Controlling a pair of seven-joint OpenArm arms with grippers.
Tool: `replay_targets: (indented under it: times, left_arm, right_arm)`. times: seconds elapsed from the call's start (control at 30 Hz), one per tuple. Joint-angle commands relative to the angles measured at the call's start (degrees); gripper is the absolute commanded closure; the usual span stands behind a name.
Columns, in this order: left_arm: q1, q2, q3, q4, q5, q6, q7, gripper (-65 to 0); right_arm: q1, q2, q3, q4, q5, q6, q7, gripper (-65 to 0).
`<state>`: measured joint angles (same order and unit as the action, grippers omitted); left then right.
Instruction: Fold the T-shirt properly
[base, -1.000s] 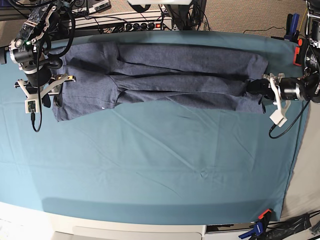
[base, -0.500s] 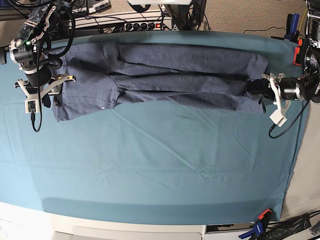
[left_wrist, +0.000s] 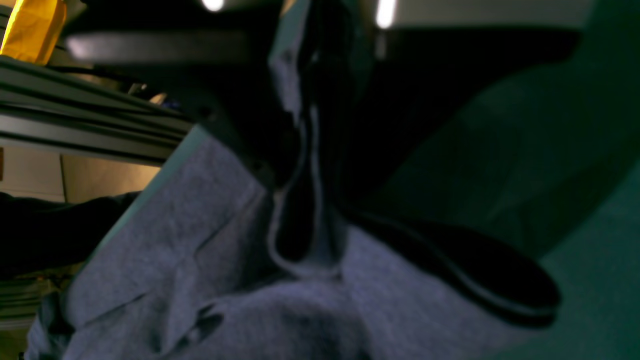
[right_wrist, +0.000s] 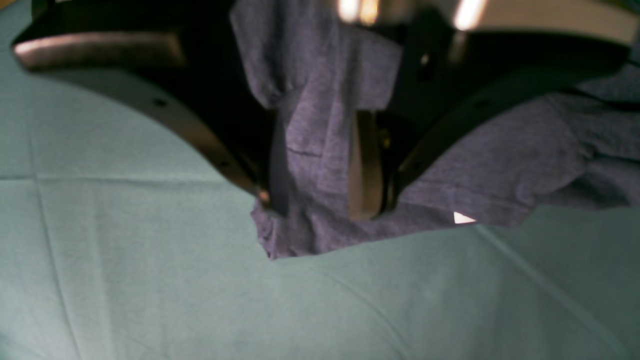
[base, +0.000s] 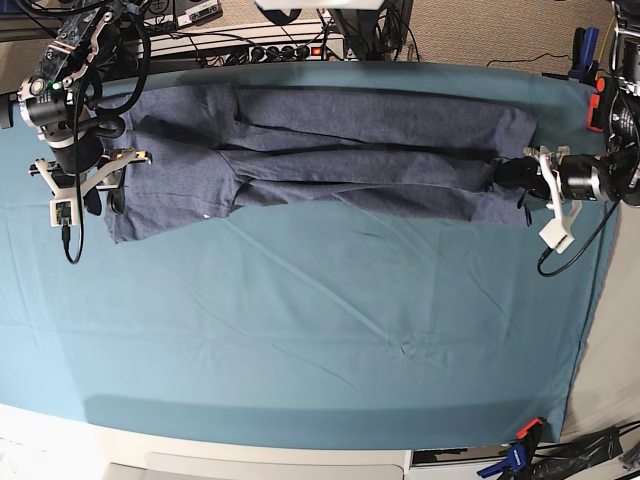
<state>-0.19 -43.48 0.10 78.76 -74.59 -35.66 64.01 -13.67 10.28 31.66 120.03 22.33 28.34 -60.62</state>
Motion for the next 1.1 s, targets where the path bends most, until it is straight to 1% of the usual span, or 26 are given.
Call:
replay_targets:
  times: [0.0, 0.93, 1.07]
  left_arm:
    - [-0.8, -1.2, -0.4, 0.9, -1.2, -0.4, -1.0, 0.0]
    - [-0.8, -1.2, -0.4, 0.9, -1.2, -0.4, -1.0, 0.0]
    - [-0.8, -1.2, -0.4, 3.4, -0.3, -0.5, -1.0, 0.0]
  right_arm:
    - [0.3, 0.7, 0.3, 1.2, 0.4, -0.3, 1.3, -21.5]
    - [0.3, 0.7, 0.3, 1.2, 0.4, -0.3, 1.3, -21.5]
    - [0.3, 0.7, 0.3, 1.2, 0.4, -0.3, 1.3, -21.5]
